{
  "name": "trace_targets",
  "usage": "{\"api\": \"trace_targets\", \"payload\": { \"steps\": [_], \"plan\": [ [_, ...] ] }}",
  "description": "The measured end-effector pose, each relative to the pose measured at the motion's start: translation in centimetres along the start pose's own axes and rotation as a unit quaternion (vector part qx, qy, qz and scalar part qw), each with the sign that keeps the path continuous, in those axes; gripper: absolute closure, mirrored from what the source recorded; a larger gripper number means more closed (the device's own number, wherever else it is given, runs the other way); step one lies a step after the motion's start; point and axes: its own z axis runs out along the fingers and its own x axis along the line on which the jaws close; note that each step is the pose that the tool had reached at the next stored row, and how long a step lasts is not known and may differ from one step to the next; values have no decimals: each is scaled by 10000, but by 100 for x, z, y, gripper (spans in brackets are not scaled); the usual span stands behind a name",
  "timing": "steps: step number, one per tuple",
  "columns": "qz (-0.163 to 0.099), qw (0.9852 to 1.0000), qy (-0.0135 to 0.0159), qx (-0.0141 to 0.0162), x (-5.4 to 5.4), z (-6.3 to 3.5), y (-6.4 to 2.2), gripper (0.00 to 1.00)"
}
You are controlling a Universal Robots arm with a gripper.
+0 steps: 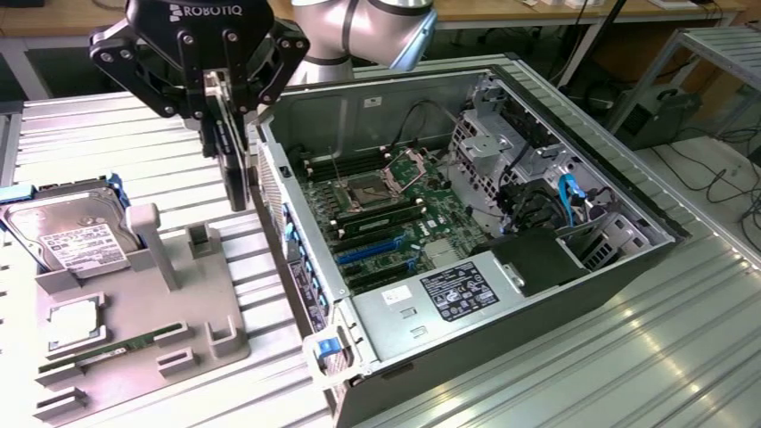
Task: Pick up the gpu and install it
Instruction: 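Pick up the gpu and move the gpu toward the slot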
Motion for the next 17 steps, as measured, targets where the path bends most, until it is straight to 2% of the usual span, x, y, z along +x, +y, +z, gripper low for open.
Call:
{"api": "trace_targets", "payload": {
  "steps": [17],
  "plan": [
    [0,10000,1,0,-200,-3,-3,73]
  ]
}}
